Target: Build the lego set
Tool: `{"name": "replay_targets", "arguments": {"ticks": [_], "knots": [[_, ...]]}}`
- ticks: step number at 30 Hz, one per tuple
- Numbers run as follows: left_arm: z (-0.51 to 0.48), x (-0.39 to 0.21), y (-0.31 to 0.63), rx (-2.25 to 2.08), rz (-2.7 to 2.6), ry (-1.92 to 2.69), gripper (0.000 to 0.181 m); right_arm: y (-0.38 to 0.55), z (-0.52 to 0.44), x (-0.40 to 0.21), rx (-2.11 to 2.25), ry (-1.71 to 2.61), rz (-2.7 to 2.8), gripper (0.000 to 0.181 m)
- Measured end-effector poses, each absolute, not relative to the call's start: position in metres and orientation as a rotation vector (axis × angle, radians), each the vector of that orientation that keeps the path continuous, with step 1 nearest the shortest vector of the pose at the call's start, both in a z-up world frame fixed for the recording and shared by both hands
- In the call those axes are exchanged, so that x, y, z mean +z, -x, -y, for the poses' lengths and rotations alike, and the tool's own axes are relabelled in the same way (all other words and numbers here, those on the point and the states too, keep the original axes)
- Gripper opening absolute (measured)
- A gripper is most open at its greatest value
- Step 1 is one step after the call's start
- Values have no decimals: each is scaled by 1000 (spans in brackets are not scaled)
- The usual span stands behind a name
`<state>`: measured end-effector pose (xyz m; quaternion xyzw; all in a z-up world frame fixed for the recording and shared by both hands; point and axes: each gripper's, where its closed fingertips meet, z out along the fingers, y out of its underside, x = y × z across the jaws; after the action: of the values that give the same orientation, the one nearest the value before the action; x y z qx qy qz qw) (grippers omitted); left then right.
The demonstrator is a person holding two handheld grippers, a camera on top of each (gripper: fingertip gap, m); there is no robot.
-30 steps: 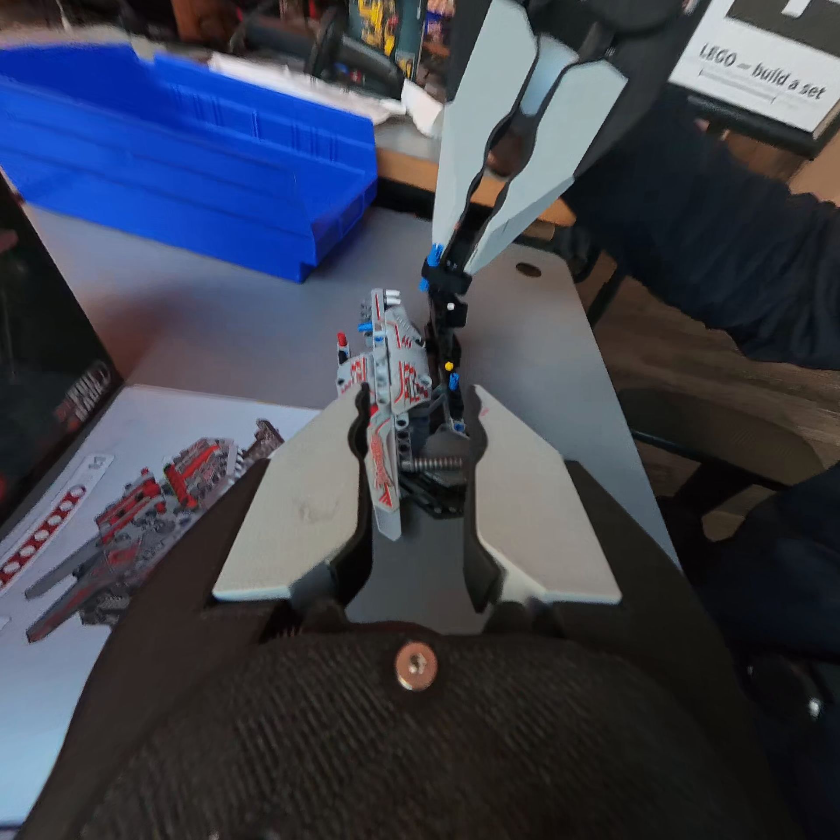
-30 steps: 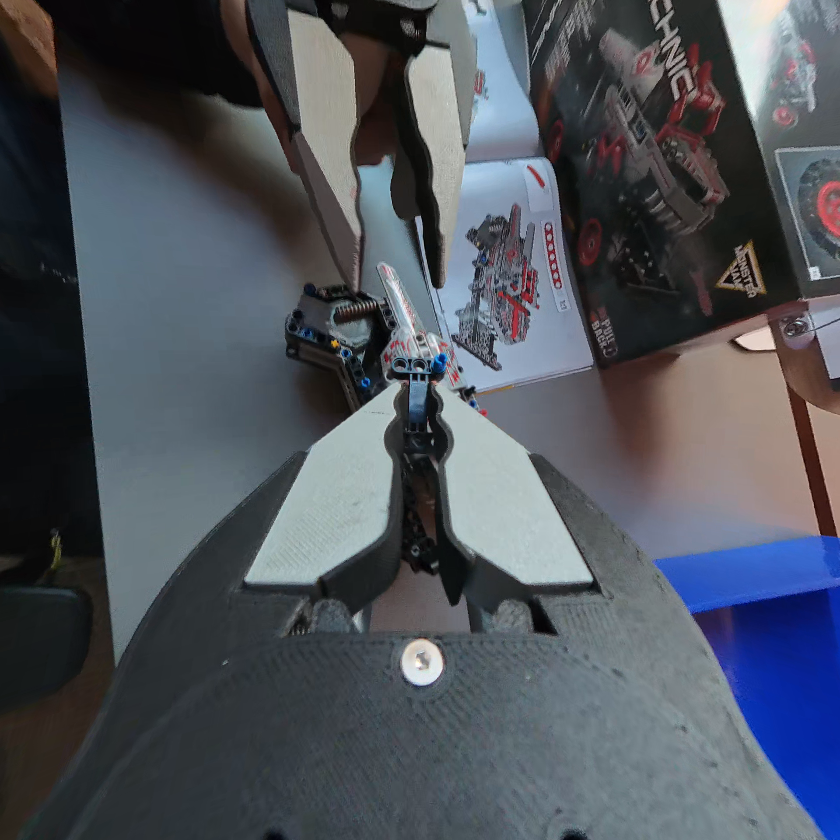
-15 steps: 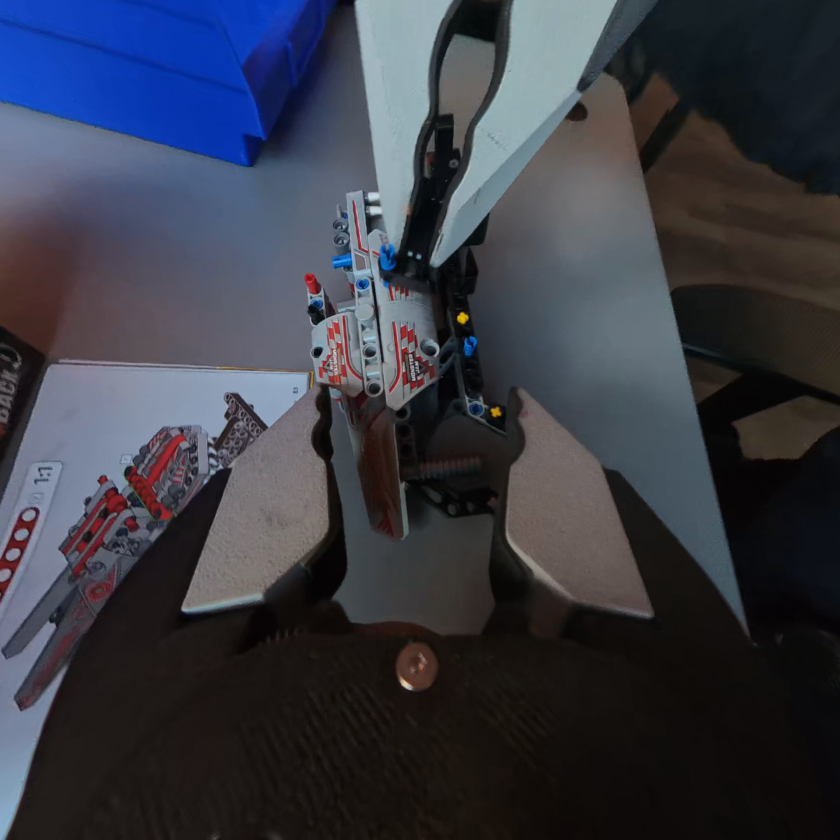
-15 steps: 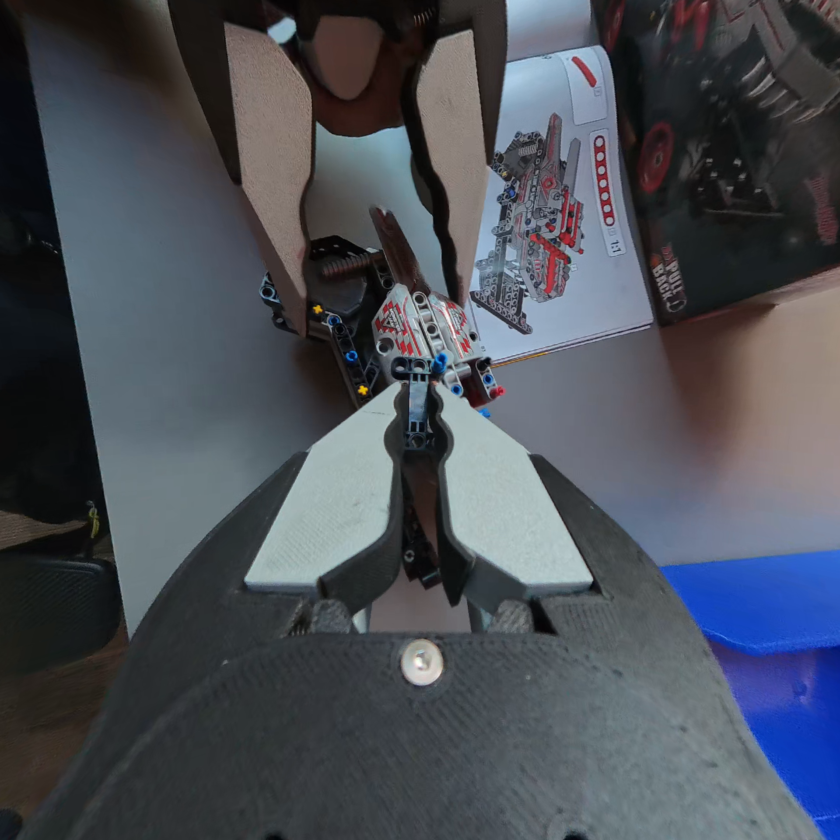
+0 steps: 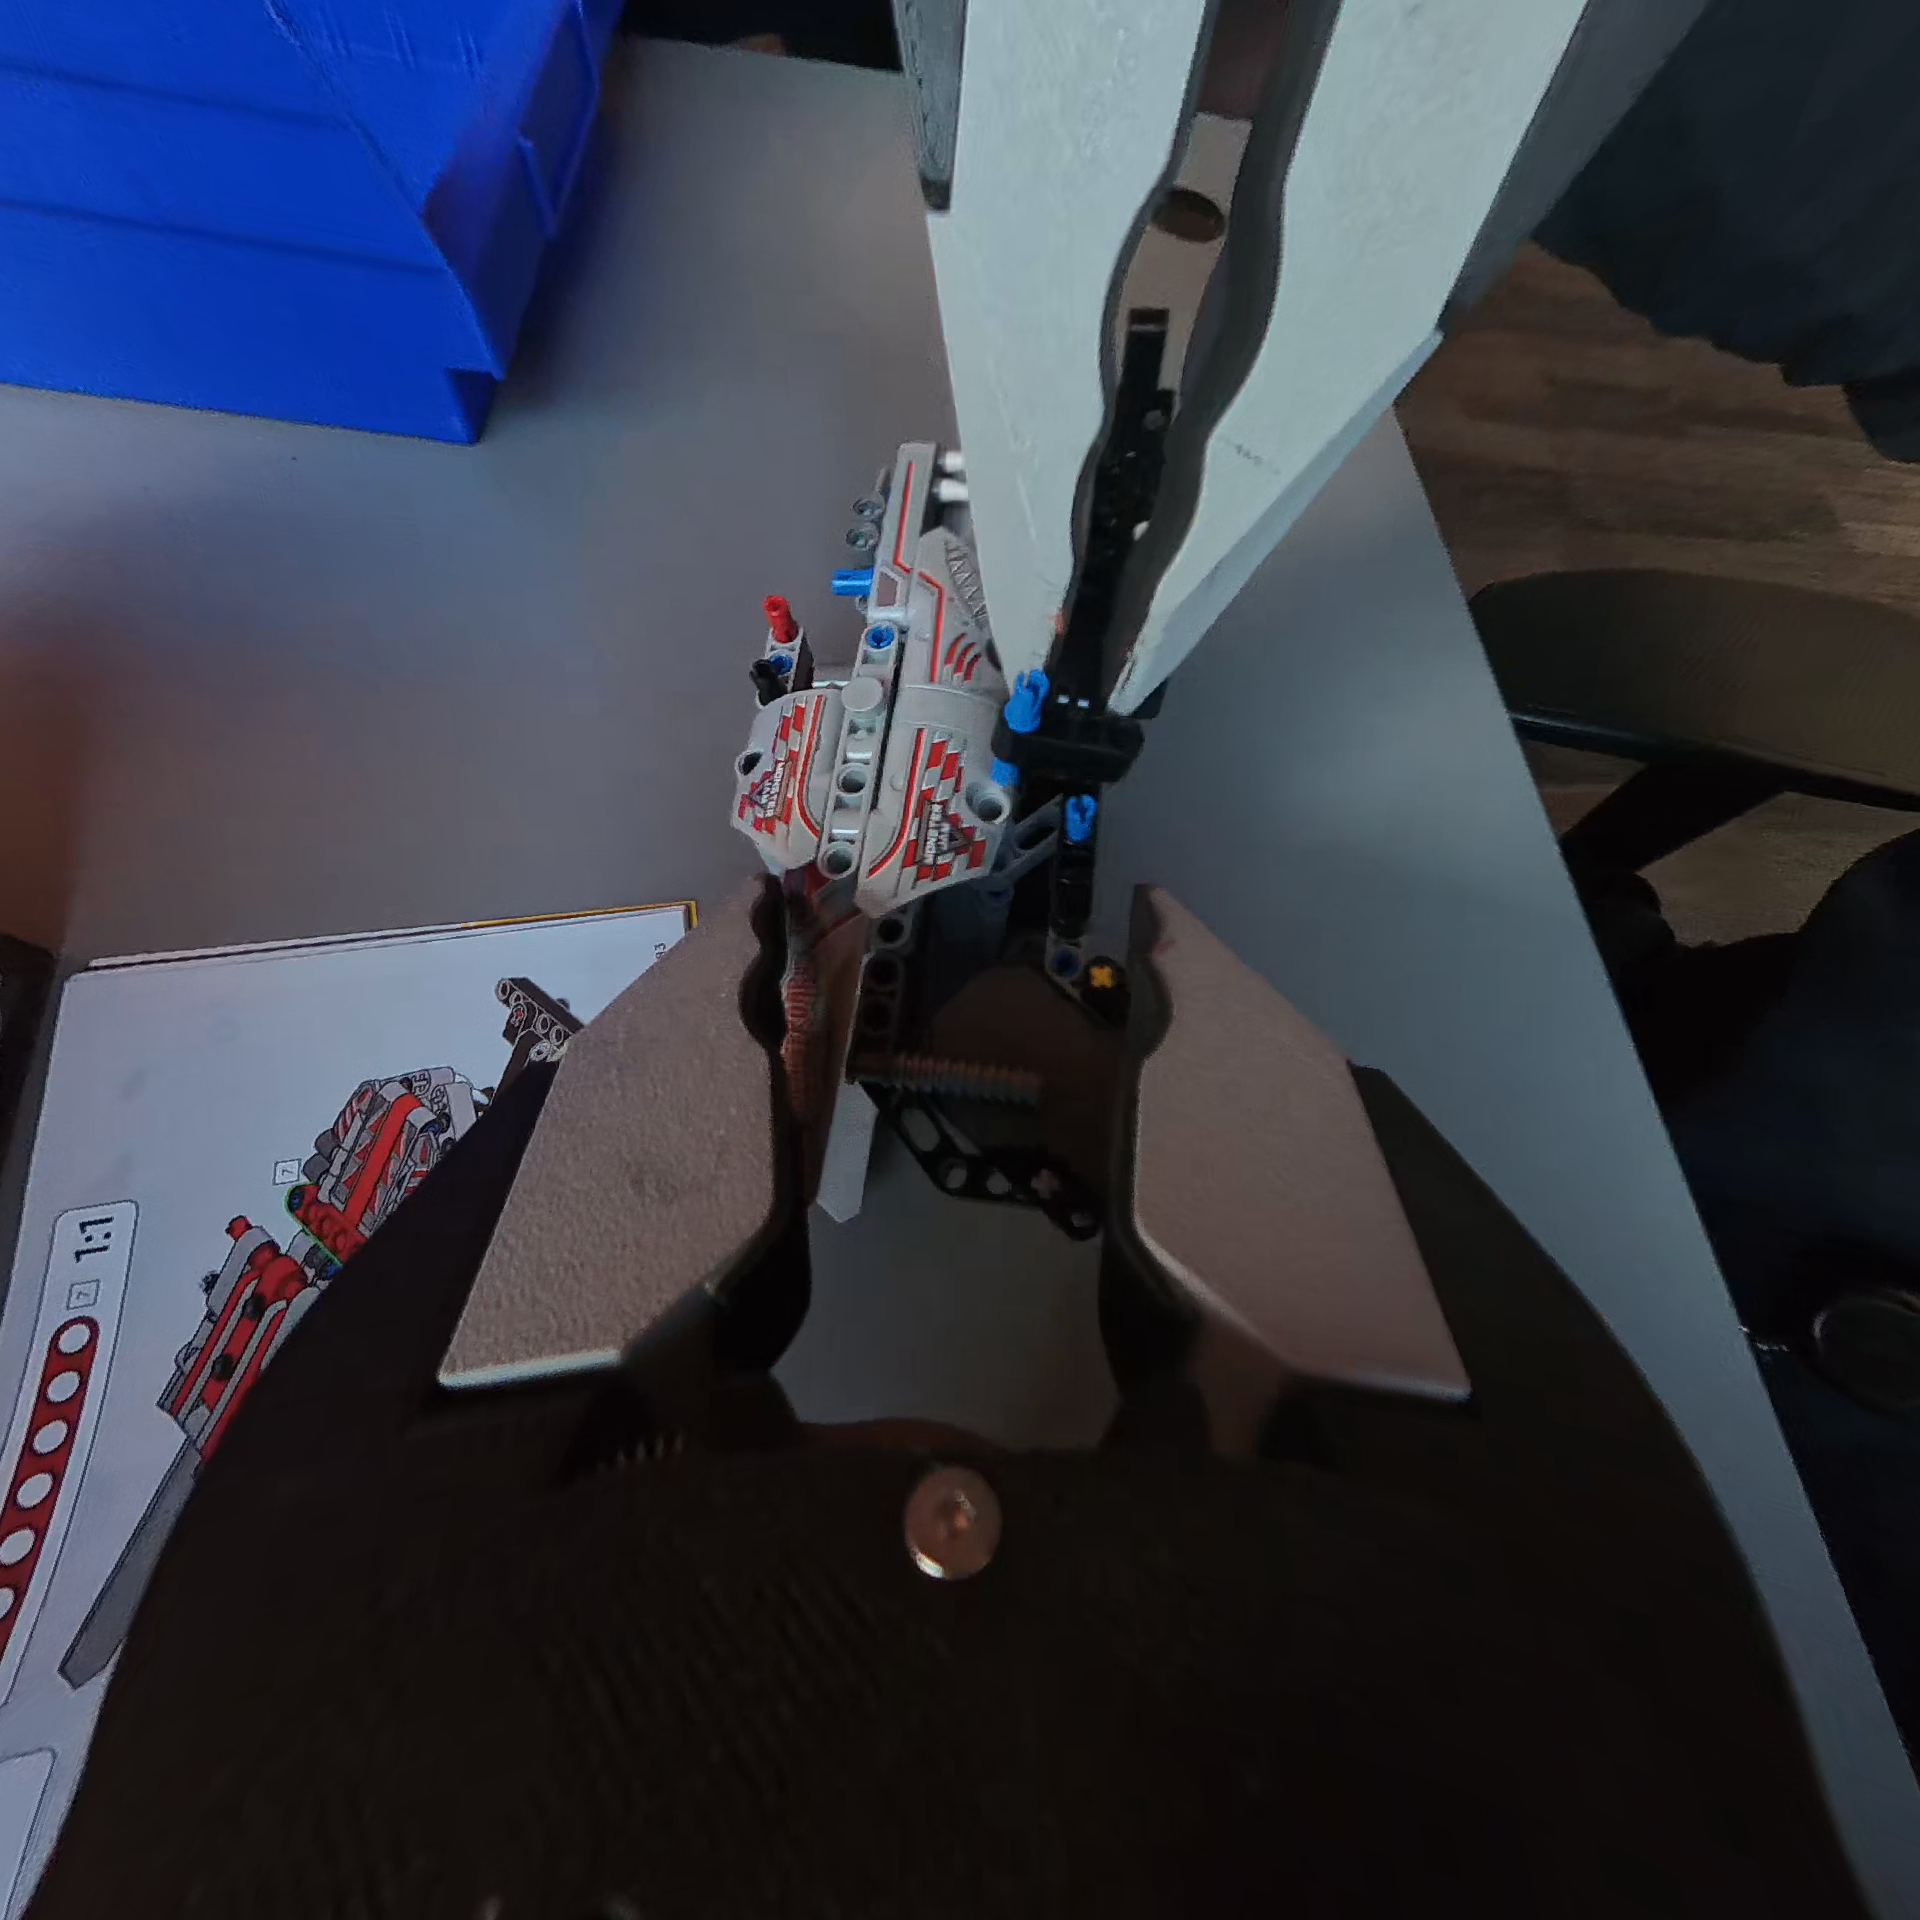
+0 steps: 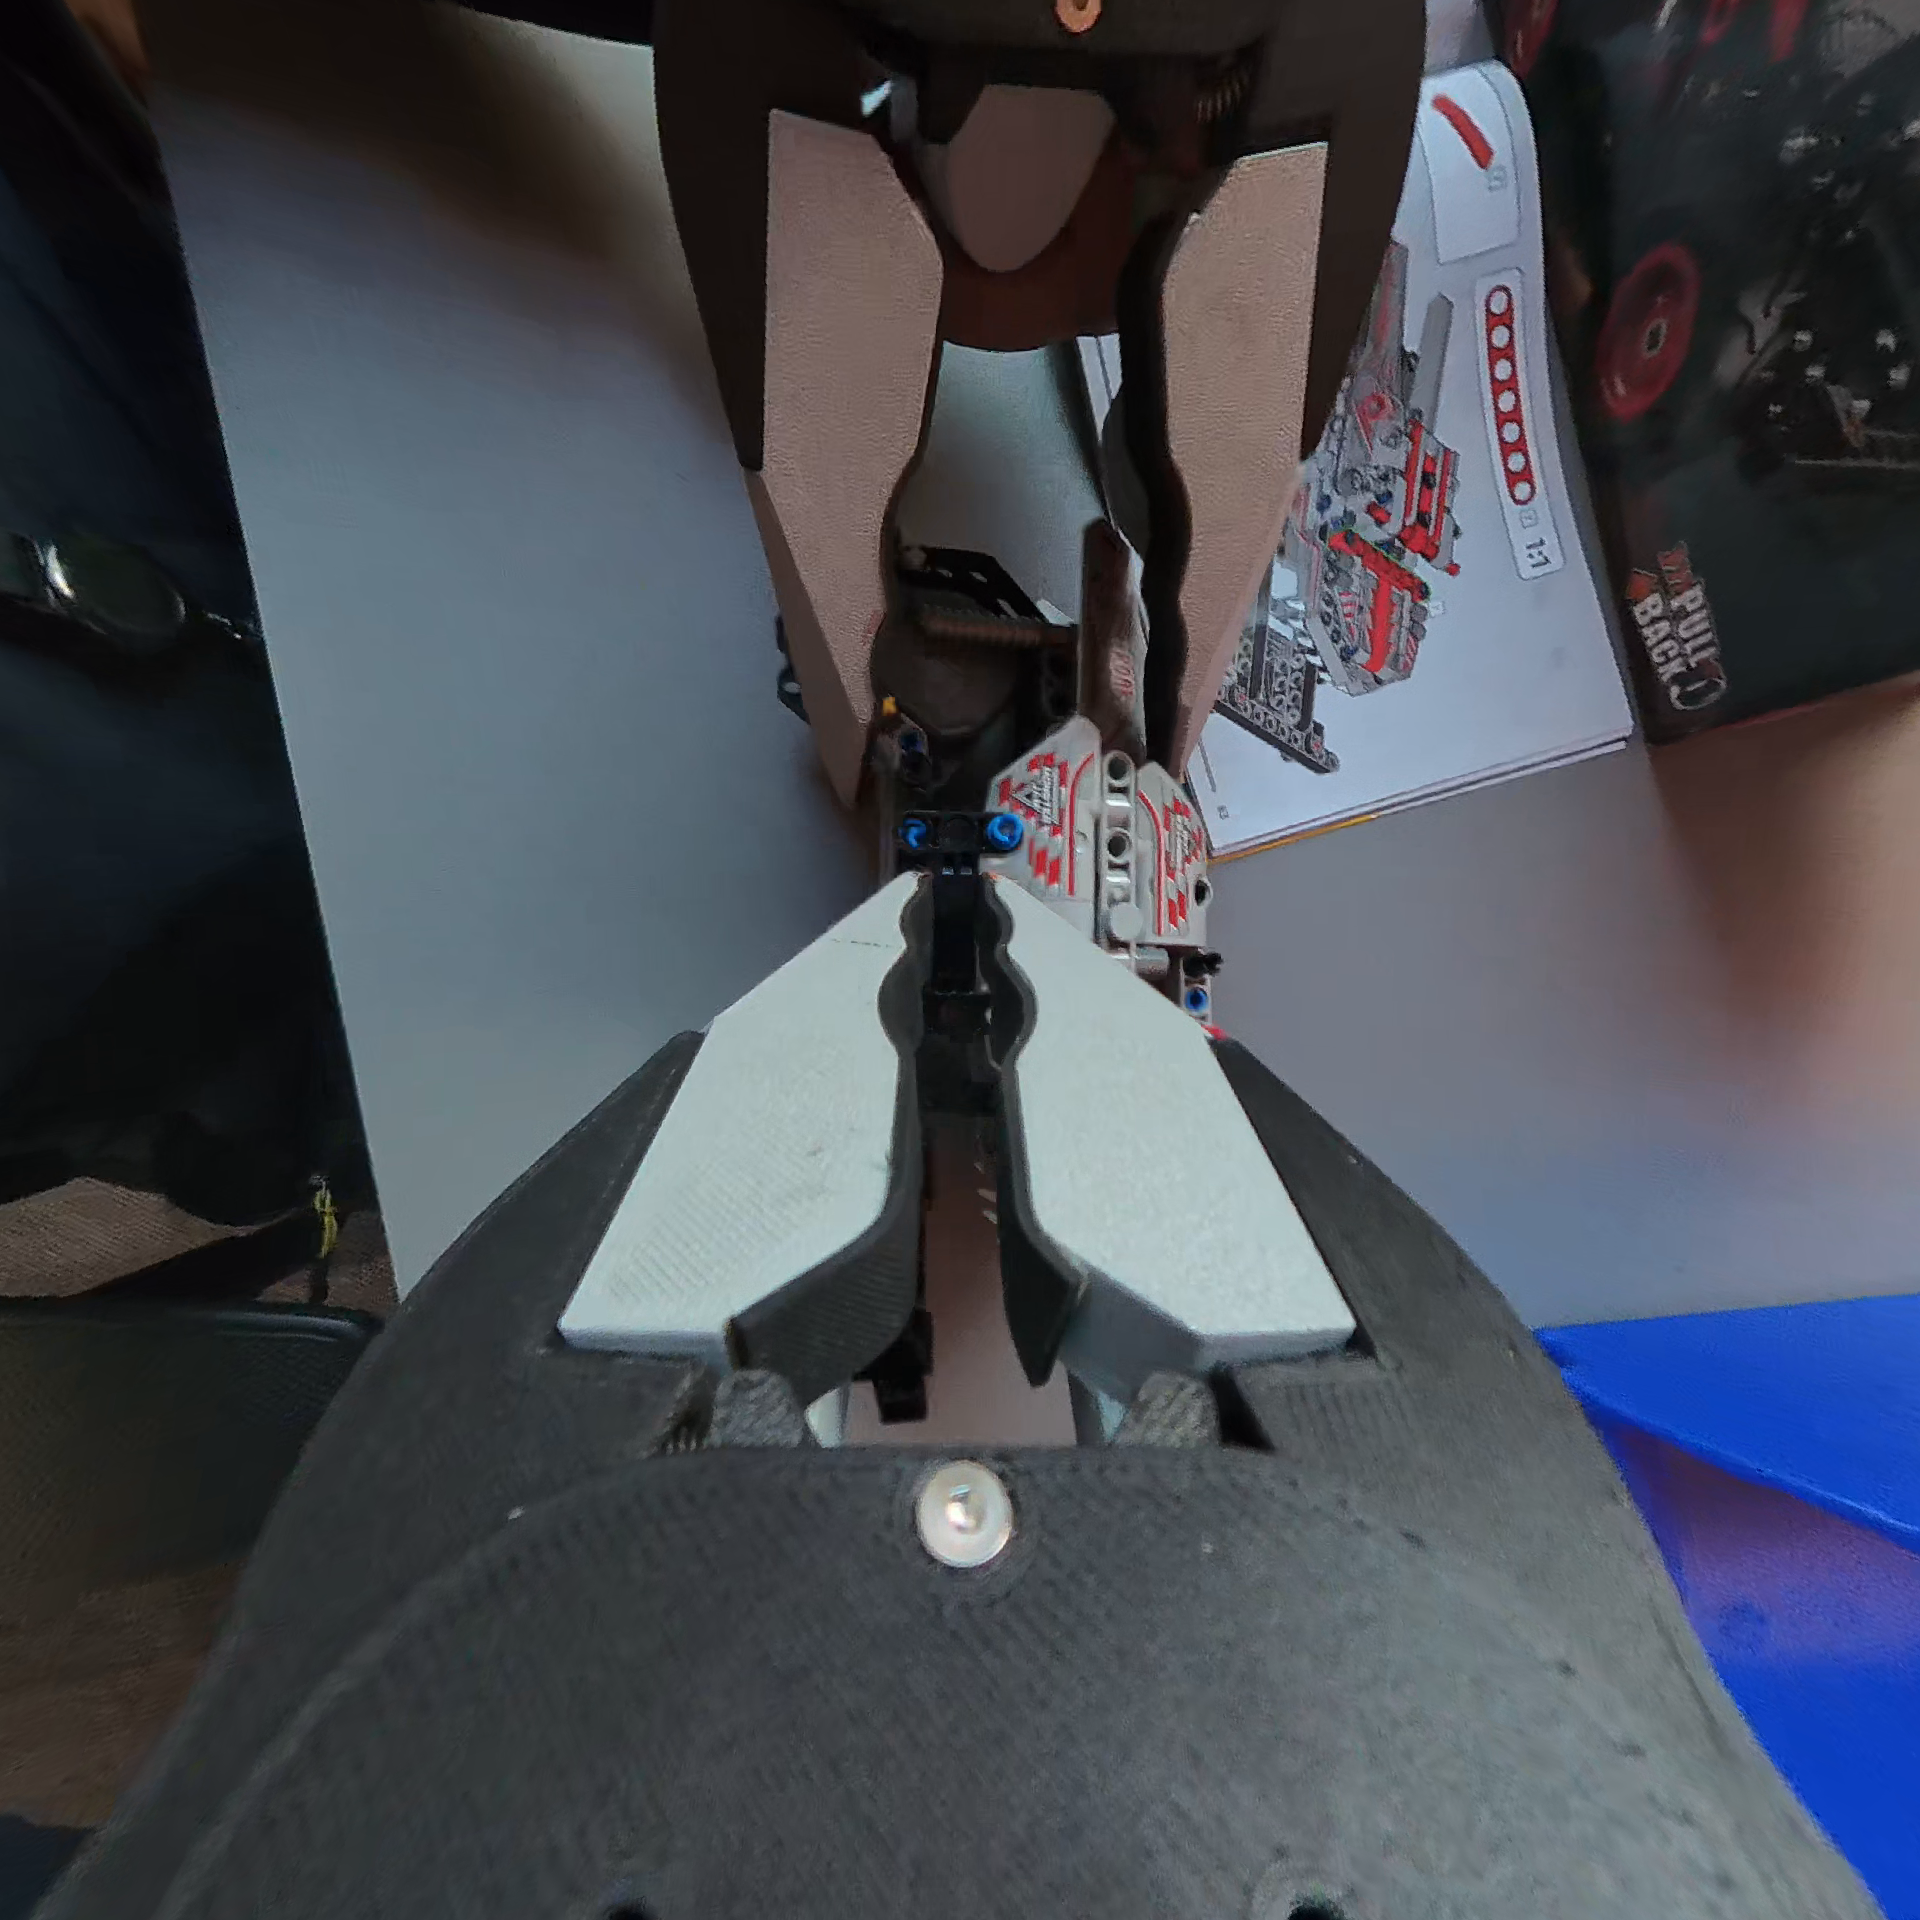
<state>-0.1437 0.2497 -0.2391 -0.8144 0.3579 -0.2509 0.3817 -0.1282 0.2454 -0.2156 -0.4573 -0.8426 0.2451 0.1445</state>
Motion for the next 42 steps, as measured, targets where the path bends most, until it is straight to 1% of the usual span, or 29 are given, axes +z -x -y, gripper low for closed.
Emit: {"name": "replay_targets", "arguments": {"ticks": [1, 7, 17, 22, 24, 32, 42], "knots": [[-247, -236, 143, -639, -913, 2062, 64, 129, -243, -215, 700, 1295, 2428, 5], [-243, -224, 144, -561, -887, 2037, 65, 130, -245, -219, 700, 1304, 2452, 5], [-251, -210, 134, -590, -777, 2009, 64, 129, -249, -213, 750, 1349, 2414, 5], [-248, -212, 140, -598, -758, 2005, 61, 130, -249, -207, 788, 1370, 2382, 6], [-245, -212, 142, -618, -762, 2000, 58, 130, -249, -207, 809, 1373, 2382, 6], [-243, -215, 135, -609, -832, 1986, 49, 130, -246, -217, 730, 1374, 2466, 5], [-242, -217, 128, -609, -886, 1961, 42, 127, -245, -224, 789, 1422, 2524, 6]]}}
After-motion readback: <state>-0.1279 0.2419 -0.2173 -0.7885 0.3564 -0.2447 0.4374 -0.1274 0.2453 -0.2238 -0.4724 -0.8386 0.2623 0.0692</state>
